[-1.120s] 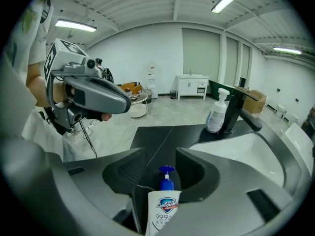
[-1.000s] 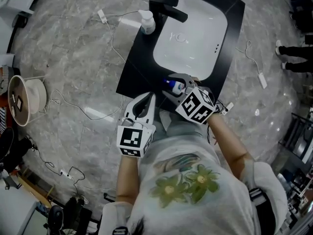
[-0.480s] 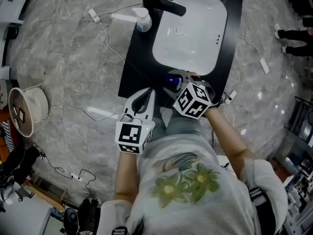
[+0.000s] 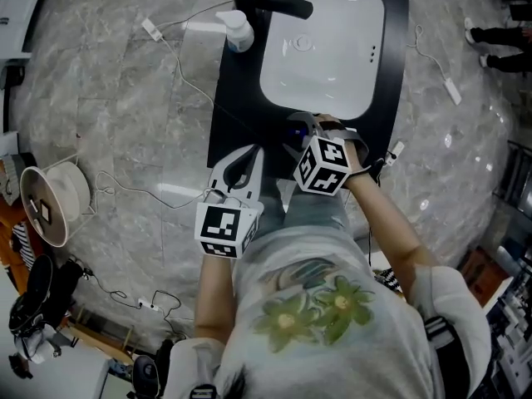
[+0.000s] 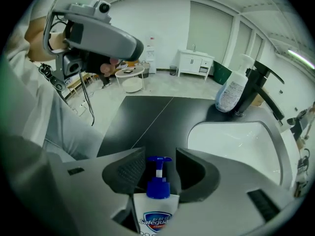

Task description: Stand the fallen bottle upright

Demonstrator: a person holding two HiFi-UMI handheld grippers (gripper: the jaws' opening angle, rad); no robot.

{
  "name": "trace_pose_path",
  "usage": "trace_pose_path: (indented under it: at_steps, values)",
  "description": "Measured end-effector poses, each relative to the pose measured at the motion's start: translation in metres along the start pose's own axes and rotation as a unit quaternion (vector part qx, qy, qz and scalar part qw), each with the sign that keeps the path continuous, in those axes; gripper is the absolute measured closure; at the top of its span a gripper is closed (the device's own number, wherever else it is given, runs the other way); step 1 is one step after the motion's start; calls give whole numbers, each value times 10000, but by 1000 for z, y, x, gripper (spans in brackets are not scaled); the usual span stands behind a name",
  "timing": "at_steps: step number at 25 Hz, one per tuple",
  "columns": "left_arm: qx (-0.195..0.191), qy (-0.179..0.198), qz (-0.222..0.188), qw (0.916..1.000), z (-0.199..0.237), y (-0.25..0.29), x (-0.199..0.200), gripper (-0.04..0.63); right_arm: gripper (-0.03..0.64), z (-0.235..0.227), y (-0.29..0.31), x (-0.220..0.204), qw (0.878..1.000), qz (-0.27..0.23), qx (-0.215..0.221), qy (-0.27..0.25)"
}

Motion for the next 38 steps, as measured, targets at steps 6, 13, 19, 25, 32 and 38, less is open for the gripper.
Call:
trace_pose_path:
  at_steps: [6,13,19,25,32,38]
  values:
    - [-71,32,45,10000,4,2,-6,577,443,-1,11,-5,9997,213,-69,-10]
    - [-52,9,38,10000,4,-4,-9,577,445,0,11,-6,9998,191,-21,38]
    - [-9,0,12,10000,0,-7,-9,577,445,3,6,-4,9999,66,79,-20]
    - [59,67,4,10000,-9,-9,-6,577,445,9,-9,-1,9997,-156,46,-165]
    - [138,134,-159,9997,-30,-12,11,577,445,17,-37,2,9980,-530,112,-325]
    - [225,171,-249,9993,-55,-17,22,577,445,25,-67,1,9948,-883,145,-480]
Point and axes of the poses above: the fingertips, and each gripper's own axes: y forward along the fingers, z to its left, x out of its top, the point moved 2 cm from there along -y, backward along the fingers, and after that the axes turned 12 degrees about x, right-handed, at the moved point
